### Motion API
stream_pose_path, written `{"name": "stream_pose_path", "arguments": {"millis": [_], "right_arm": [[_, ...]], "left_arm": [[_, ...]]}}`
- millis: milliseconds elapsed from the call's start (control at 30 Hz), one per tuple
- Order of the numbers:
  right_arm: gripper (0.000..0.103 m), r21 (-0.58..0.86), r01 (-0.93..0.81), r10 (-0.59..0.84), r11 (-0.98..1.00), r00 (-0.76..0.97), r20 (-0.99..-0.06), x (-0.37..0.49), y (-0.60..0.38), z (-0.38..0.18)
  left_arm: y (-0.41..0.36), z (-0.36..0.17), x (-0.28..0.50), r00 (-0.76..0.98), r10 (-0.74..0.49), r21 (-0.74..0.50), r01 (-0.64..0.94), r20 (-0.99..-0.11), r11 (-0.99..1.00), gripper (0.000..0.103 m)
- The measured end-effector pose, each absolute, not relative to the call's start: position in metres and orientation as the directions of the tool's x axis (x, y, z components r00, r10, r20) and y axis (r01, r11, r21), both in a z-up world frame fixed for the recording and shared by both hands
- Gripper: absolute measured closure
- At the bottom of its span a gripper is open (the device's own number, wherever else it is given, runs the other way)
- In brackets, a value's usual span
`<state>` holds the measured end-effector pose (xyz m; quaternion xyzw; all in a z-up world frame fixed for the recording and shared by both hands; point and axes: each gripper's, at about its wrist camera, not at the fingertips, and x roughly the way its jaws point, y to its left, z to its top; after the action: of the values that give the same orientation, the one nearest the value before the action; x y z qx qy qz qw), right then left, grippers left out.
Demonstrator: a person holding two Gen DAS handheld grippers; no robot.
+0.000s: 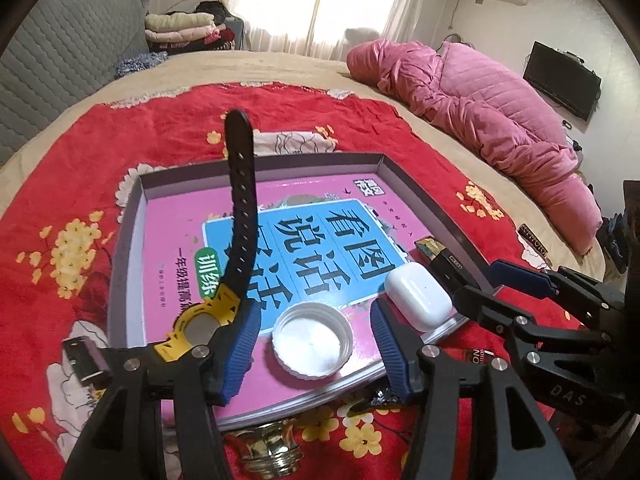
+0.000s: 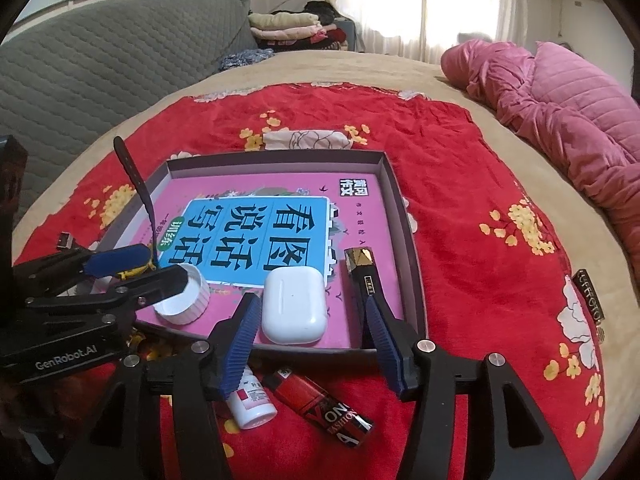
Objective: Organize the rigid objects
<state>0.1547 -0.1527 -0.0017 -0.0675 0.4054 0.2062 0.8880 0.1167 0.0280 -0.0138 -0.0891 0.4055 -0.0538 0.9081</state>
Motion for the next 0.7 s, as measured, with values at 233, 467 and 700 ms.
{"name": "stream_pose_path", "arguments": {"millis": [233,467,700], "right_arm": [[0.039,0.064,-0.407,0.32,0.911,0.602,-0.732,0.152,-0.16,0.006],[0.037,0.085,-0.394,0.332,0.915,0.618,-0.712,0.149,-0.168,0.014],[0.036,0.115,-0.369,0.34,0.922,0.634,-0.695,0.145,-0.181,0.021]], "left_arm": [[0.039,0.001,0.104,0.694,-0.156,-0.215,0.002,-0.703,0.977,0.038],[0.052,0.011,0.093,0.718,-0.125,-0.225,-0.045,-0.685,0.973,0.038],[0.061,0.017,0.086,0.729,-0.1,-0.225,-0.076,-0.677,0.971,0.038]]}}
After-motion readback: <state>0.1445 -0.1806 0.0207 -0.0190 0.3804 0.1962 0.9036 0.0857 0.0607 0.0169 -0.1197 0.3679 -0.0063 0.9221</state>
